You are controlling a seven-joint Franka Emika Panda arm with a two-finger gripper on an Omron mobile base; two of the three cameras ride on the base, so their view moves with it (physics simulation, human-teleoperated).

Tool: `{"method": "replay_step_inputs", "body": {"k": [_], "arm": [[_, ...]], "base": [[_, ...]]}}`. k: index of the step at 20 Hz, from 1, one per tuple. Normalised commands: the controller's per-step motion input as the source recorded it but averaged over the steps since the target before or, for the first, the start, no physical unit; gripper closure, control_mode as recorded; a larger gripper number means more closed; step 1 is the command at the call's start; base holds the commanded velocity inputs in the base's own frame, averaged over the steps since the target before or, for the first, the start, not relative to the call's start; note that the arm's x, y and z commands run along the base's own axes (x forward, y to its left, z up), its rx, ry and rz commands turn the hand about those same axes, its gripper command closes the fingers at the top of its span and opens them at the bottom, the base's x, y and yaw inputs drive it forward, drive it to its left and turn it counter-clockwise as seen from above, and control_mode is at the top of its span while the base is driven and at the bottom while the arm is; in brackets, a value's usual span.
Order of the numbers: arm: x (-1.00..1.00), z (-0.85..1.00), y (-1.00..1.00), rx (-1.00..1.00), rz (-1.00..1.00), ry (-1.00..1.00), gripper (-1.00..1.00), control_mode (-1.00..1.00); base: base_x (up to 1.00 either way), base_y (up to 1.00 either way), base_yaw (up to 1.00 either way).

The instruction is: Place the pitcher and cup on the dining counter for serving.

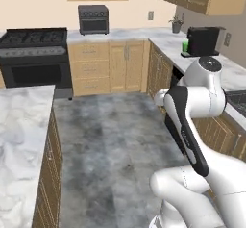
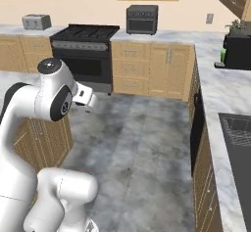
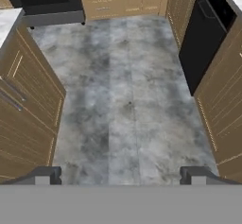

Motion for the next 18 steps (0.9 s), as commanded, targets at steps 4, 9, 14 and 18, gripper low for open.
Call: {"method": "replay_step_inputs", "body": {"k": [4, 9, 14, 18], "arm": [[0.00, 0.00, 0.00, 0.00, 0.00, 0.00, -1.00, 1.00], [0.00, 0.00, 0.00, 0.00, 0.00, 0.00, -1.00, 1.00], [0.00, 0.00, 0.00, 0.00, 0.00, 0.00, -1.00, 1.00], [0.00, 0.00, 0.00, 0.00, 0.00, 0.00, -1.00, 1.00]], "base": [[1.00, 0.00, 0.00], [1.00, -0.01, -0.13], [1.00, -0.02, -0.30], [1.00, 0.00, -0.38]]}}
